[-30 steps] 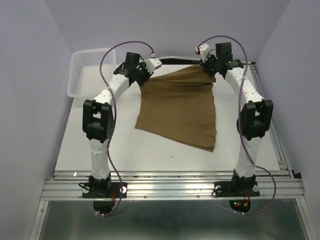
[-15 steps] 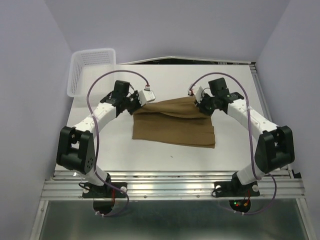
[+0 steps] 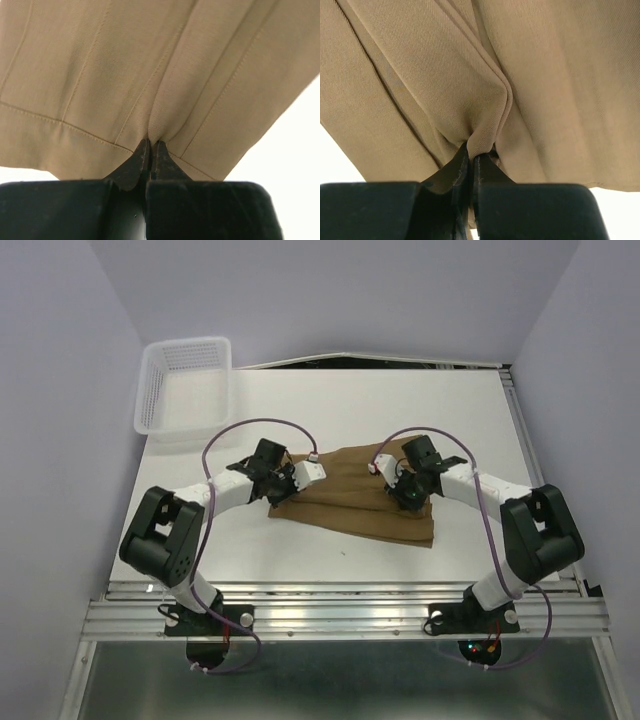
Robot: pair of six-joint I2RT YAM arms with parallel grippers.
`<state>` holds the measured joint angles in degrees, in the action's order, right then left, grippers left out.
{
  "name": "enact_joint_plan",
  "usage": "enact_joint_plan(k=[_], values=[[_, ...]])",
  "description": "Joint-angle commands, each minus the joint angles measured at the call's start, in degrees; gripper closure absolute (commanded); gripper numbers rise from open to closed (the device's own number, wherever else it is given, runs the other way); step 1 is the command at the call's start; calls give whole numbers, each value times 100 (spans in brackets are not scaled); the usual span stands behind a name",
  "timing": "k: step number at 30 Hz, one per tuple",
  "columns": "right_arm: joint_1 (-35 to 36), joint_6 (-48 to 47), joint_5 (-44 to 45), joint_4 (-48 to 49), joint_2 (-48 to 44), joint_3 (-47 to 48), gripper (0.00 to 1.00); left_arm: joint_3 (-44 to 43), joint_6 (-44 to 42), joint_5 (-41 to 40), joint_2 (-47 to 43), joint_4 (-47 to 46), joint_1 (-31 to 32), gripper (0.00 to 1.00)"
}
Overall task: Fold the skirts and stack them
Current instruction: Fold the skirt
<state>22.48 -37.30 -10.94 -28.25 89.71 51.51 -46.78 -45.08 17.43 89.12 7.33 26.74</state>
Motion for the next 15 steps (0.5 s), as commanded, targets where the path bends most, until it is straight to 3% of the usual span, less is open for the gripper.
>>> enact_joint_plan(k=[1, 6, 11, 15], values=[[-42, 197, 311, 206, 55, 596, 99, -513, 509, -215, 474, 584, -221, 100], [-182, 179, 505, 5, -6, 1352, 99, -1576, 544, -284, 282, 1050, -336, 100], [-323, -40, 409, -846, -278, 2284, 99, -2194, 386, -275, -34, 1673, -328, 100], [-323, -225, 154, -1279, -770, 2014, 99, -2274, 193, -214, -289, 2026, -328, 100]])
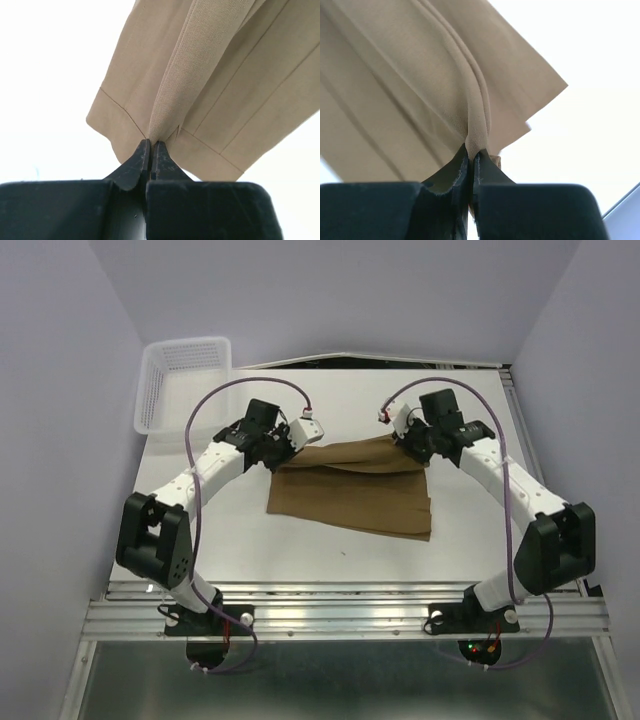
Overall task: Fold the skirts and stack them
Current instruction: Fold the skirt
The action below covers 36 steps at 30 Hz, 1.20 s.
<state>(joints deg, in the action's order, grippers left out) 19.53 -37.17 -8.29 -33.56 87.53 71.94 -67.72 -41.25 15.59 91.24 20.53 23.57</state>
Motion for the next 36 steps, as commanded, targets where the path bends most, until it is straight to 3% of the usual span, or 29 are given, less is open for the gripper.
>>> enact_joint_plan(k=[1, 9, 11, 12, 15, 17, 21, 25, 28, 31, 36], values=[[-28, -351, -111, -783, -648, -179, 99, -58, -233, 57, -546, 837, -11, 100], [-28, -493, -251, -503, -1089, -1840, 99, 1216, -612, 269, -731, 857, 235, 99], [-28, -598, -164, -258, -984, -2253, 83, 1568, -524, 163, -599, 620, 358, 73], [-28, -616, -164, -247, -922, -2324, 80, 1639, -507, 233, -503, 601, 367, 63], [-28, -537, -382, -501, -824, -2238, 29, 1885, -524, 593, -729, 601, 367, 45], [-28, -441, -593, -747, -1000, -2054, 23, 1894, -594, 760, -1028, 723, 367, 37], [-28, -247, -1016, -1169, -1264, -1684, 22, 1657, -489, 1138, -1792, 961, 367, 33], [102, -98, -1306, -1416, -1194, -1604, 23, 1587, -322, 1025, -1795, 847, 367, 34], [331, -27, -1219, -1215, -1063, -1954, 25, 1604, -278, 954, -1444, 716, 359, 41], [525, -1, -1175, -1004, -913, -2210, 34, 1604, 71, 928, -1127, 243, 358, 50], [718, -177, -1095, -1065, -763, -2448, 41, 1525, 285, 849, -582, 3, 359, 57]])
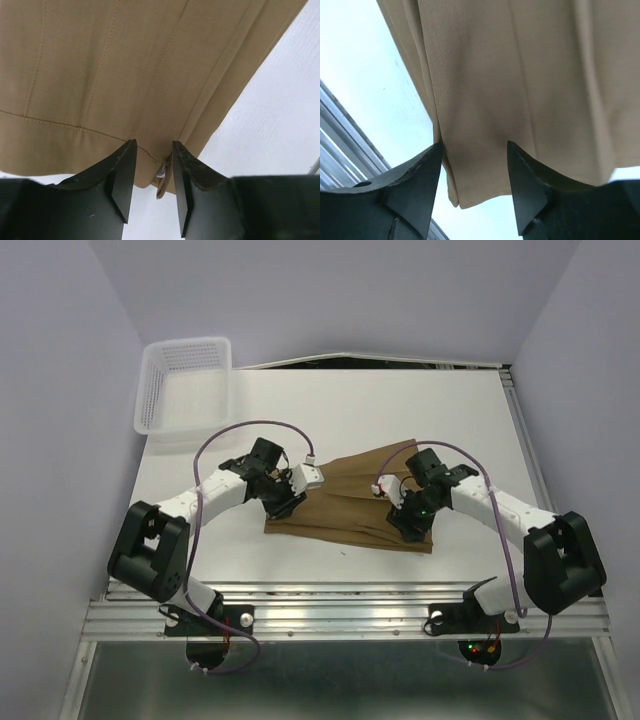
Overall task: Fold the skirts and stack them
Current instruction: Fold the skirt
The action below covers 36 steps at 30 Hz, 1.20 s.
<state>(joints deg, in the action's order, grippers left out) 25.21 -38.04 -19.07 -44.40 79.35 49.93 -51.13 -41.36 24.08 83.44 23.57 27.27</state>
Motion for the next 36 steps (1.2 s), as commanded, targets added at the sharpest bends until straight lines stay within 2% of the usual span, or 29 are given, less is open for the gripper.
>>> enact_joint_plan(k=[1, 4, 6, 7, 8, 9, 11, 15, 22, 25, 26, 27, 28, 31, 32, 36], values=[[203, -107, -9, 11, 45, -299, 43, -134, 270, 9, 243, -257, -11, 59], [370, -107, 298, 264, -16, -668, 52, 6, 94, 53, 331, -46, -11, 70], [370, -46, 675, 675, 97, -879, 65, 235, -90, 45, 340, 59, -2, 81], [370, -19, 1051, 826, 289, -915, 71, 401, -161, 27, 357, 138, -2, 84], [370, 16, 1228, 1089, 413, -924, 73, 481, -231, 18, 375, 174, -11, 87], [370, 51, 1396, 1231, 545, -889, 76, 542, -327, 1, 418, 209, -2, 94], [370, 86, 1834, 1634, 922, -801, 83, 683, -363, -43, 480, 305, -2, 100], [239, 174, 2355, 2040, 1485, -187, 84, 684, -381, 106, 420, 429, 7, 100], [-481, 69, 2812, 2217, 2602, 1754, 85, 254, 66, 220, 260, 455, 366, 98], [-693, 165, 2952, 2208, 3093, 2791, 81, -158, 707, -16, 462, 140, 823, 95], [-754, 218, 2988, 2208, 3156, 3020, 78, -282, 1022, 18, 532, 87, 937, 90], [-755, 270, 3005, 2190, 3191, 3423, 74, -387, 1173, 184, 629, 34, 1173, 76], [-755, 410, 2988, 2164, 3200, 3609, 64, -597, 1305, 281, 665, -115, 1297, 69], [-755, 674, 2901, 1875, 3148, 4215, 47, -958, 1543, 379, 753, -213, 1789, 56], [-755, 936, 2822, 1630, 3122, 4340, 37, -1230, 1500, 352, 753, -161, 1852, 55], [-755, 1702, 2444, 1128, 2649, 4237, 35, -1864, 1316, 430, 569, 164, 1485, 56]])
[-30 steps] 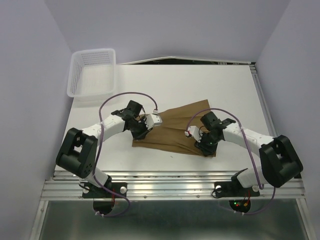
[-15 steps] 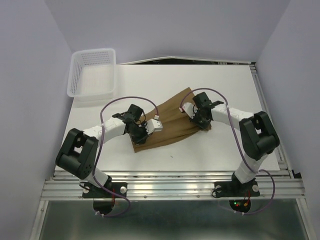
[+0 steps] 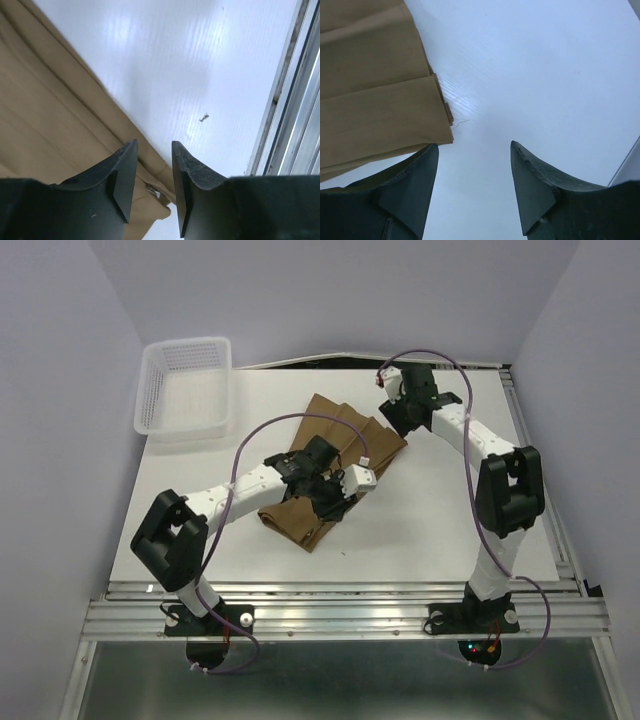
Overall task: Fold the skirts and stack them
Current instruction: Fold the skirt
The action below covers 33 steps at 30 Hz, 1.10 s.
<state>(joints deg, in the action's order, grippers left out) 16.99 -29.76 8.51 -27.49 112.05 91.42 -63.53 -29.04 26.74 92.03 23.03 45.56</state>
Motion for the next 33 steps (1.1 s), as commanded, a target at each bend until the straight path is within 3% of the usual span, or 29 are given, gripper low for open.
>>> enact_joint_plan(k=[1, 6, 9, 13, 21, 25, 29, 33], values=[[67, 1058, -620, -661, -745, -35, 35, -661, 22, 165, -334, 324, -616, 56], [67, 2341, -2193, -1013, -1255, -940, 37, -459, -505, -221, -581, 510, -1260, 61], [67, 2957, -3380, -917, -1361, -1573, 41, -213, -770, -556, -616, 606, -1260, 64], [67, 4440, -4715, -119, -1466, -2644, 49, -11, -490, -608, -642, 493, -971, 59], [119, 7569, -4622, 3217, -2319, -4895, 57, 666, 863, -881, -695, -412, -522, 58], [173, 7617, -4666, 3461, -1714, -4888, 64, 842, 1260, -916, -476, -685, -478, 65], [173, 7388, -4613, 3285, -853, -4388, 75, 702, 1348, -741, -186, -730, -443, 61], [173, 7151, -4402, 3118, -132, -3808, 78, 579, 1365, -609, 201, -703, -329, 57]])
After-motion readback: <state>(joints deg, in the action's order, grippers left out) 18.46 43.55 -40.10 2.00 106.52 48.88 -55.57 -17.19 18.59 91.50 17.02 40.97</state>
